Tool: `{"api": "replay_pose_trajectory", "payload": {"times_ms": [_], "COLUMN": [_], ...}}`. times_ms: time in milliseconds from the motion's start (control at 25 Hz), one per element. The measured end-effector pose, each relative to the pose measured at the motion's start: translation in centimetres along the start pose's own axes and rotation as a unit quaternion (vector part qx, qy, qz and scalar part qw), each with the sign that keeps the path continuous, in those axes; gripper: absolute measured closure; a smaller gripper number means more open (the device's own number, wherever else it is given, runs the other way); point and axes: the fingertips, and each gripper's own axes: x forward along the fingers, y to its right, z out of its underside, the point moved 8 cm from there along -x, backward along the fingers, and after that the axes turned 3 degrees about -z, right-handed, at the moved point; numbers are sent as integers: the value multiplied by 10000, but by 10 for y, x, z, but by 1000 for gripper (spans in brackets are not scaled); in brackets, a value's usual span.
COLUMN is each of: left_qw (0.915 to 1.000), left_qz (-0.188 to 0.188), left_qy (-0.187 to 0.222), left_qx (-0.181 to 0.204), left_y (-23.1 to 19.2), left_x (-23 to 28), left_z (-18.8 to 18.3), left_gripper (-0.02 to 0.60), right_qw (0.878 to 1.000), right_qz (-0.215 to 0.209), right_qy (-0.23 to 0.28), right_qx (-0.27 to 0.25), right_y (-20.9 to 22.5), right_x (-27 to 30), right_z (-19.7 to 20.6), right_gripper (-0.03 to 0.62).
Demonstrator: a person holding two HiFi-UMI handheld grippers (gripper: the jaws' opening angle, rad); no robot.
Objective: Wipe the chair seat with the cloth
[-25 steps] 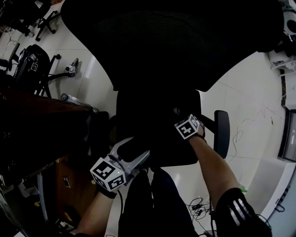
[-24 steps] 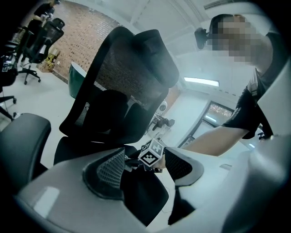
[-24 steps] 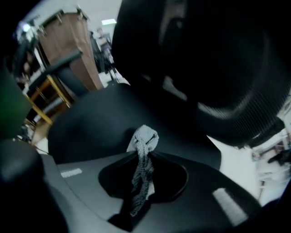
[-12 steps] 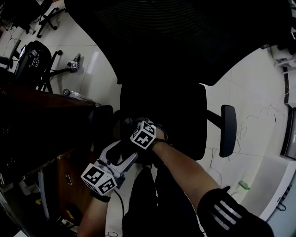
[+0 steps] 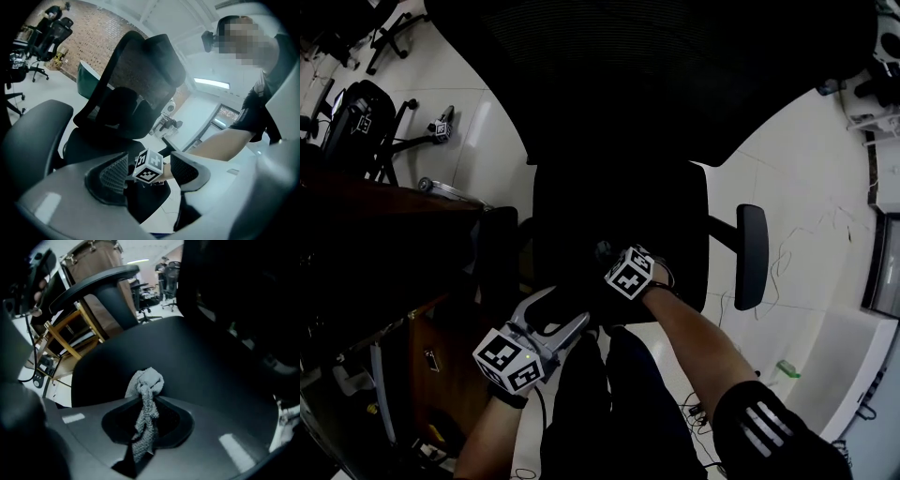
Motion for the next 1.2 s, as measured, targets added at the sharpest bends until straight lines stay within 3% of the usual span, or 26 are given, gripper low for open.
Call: {"api": "replay_pose_trajectory", "payload": {"times_ms": [320, 480, 560, 720, 840, 1040, 1200], "left_qw": [9983, 9976, 9977, 9988, 9994, 9990, 9989], "left_qz": [457, 506, 485, 290, 30, -304, -378], "left_qy": [-334, -442, -424, -345, -318, -296, -267], "left_qx": [143, 185, 192, 190, 145, 100, 14], "left_y": [30, 36, 34, 24, 10, -6, -9], "left_x": [32, 38, 35, 10, -16, -55, -66], "left_z": [12, 16, 15, 8, 8, 5, 5], "left_gripper": [276, 275, 275, 275, 275, 275, 275], "right_qw": [9943, 9914, 9909, 9902, 9908, 9887, 9864], "right_qz": [699, 905, 923, 440, -152, -952, -1336], "right_qy": [-561, -595, -271, 663, 1081, 1142, 916], "right_qx": [577, 737, 937, 1145, 799, 162, -262], "right_y": [60, 69, 66, 30, -20, -102, -148], "right_x": [-62, -77, -82, -77, -56, -8, 23], "right_z": [102, 114, 105, 57, 7, -60, -78], "right_gripper": [542, 542, 542, 542, 542, 542, 542]}}
